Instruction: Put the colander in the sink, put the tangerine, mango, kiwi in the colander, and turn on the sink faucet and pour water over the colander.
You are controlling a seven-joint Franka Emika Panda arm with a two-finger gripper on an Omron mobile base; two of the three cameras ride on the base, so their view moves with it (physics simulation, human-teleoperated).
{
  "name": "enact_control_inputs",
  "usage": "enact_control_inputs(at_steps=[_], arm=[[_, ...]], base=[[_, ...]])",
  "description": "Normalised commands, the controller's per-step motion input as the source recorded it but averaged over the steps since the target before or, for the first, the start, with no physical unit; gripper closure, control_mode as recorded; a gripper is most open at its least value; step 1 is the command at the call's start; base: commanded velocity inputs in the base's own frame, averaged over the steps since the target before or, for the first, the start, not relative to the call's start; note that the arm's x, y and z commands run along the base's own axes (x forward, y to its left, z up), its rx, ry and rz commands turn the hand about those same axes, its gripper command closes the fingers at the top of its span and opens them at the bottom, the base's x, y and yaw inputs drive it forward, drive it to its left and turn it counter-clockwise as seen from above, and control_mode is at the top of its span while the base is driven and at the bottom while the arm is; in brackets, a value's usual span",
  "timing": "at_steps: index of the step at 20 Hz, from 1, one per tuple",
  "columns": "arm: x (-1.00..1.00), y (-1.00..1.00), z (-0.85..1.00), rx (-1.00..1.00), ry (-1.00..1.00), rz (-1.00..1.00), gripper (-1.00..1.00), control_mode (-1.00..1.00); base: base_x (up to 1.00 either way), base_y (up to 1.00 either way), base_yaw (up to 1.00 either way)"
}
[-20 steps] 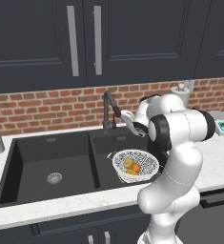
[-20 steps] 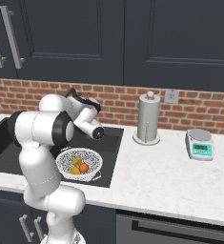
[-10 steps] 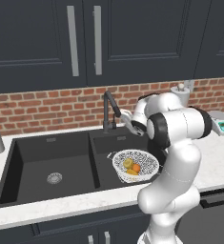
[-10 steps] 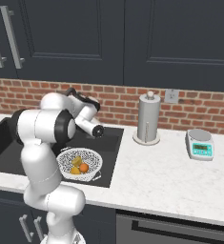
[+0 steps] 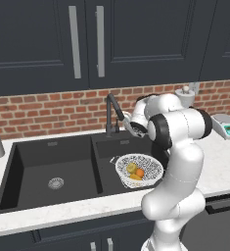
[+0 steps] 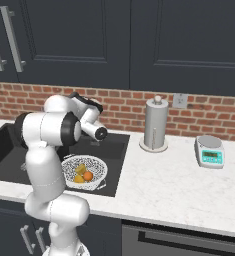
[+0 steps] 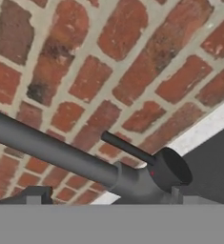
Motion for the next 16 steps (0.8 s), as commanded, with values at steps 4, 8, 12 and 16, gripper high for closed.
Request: enact_control_inputs(at_steps=[4,8,12,16], arm=[[0.20,0.00,-0.13,-0.03,0.04,0.00,-1.00,-1.00],[0.24,0.00,-0.23,-0.02,0.06,0.00,-1.00,-1.00],[0.30,0.01,-0.21,0.00,0.07,0.00,-1.00,-1.00],[0.33,0.02,-0.13,0.00,0.04,0.00,-1.00,-1.00]], base=[[0.00,0.00,0.00],[0.00,0.00,0.00],[0.00,0.00,0.00],[0.00,0.00,0.00]])
